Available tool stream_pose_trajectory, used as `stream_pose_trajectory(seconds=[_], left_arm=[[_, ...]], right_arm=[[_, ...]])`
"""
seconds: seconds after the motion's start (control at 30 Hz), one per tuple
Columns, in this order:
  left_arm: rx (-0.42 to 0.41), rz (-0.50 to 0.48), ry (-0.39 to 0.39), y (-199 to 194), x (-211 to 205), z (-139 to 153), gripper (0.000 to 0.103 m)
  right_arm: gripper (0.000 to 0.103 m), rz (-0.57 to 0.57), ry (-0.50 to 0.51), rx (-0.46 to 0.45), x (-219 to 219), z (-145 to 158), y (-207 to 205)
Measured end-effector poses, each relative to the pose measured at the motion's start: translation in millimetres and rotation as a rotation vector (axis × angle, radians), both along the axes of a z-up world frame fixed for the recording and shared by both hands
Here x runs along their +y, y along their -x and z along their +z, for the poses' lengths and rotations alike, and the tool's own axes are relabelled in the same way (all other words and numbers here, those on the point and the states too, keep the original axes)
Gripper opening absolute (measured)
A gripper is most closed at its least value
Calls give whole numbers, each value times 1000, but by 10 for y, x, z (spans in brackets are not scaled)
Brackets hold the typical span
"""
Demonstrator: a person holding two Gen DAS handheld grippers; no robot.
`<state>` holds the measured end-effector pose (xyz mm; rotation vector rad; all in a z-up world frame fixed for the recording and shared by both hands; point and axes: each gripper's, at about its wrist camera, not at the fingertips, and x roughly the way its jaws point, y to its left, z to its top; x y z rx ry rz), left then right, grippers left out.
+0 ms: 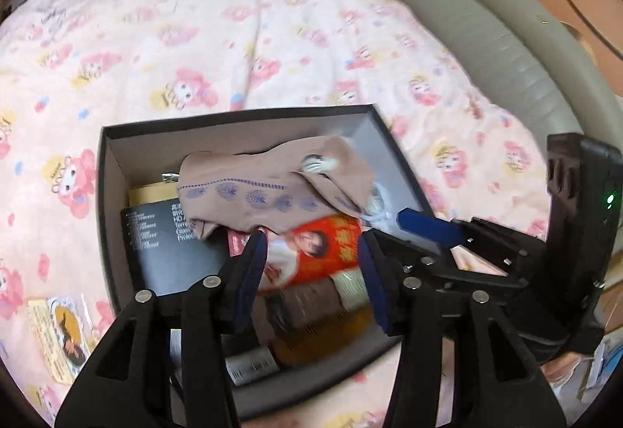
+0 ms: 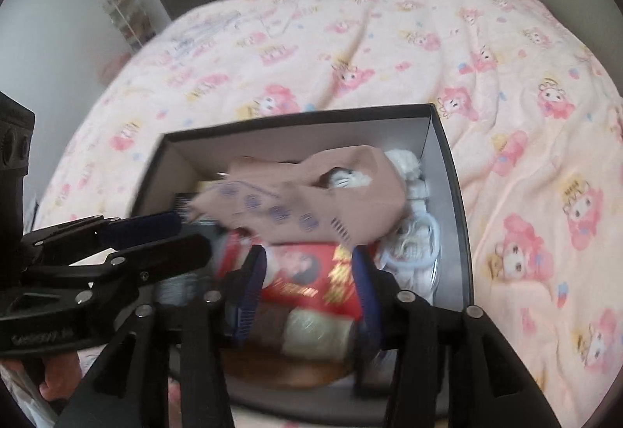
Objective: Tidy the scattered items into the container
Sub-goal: 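Lift both grippers out and move to the card with keychain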
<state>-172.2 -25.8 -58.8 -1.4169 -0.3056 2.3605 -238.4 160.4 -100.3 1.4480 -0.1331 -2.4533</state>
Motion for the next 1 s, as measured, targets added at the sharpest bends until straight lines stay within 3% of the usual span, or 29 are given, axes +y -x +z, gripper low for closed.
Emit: stream_pose_trajectory(seconds=[0.13,0.27,0.57,0.8,0.9,1.0], left_arm=[[35,-21,30,-283,67,181,50],[73,-15,55,-520,13,306,50],[110,60,112,-1104,-619,527,50],[73,172,78,-1313,-1265,317,51],[30,252,59,-1305,-1604,74,51],[-51,328,40,-1244,-1959,-302,51]], right_arm=[[42,-16,7,39,-44,232,-355],[42,2,-59,103,-252,476,-708],[42,128,-50,153,-959,694,-1152],[42,262,43,58,-1639,443,-1156],[42,297,101,-11,-1876,245,-1080],[42,334,80,-66,-2173,-1,-997]])
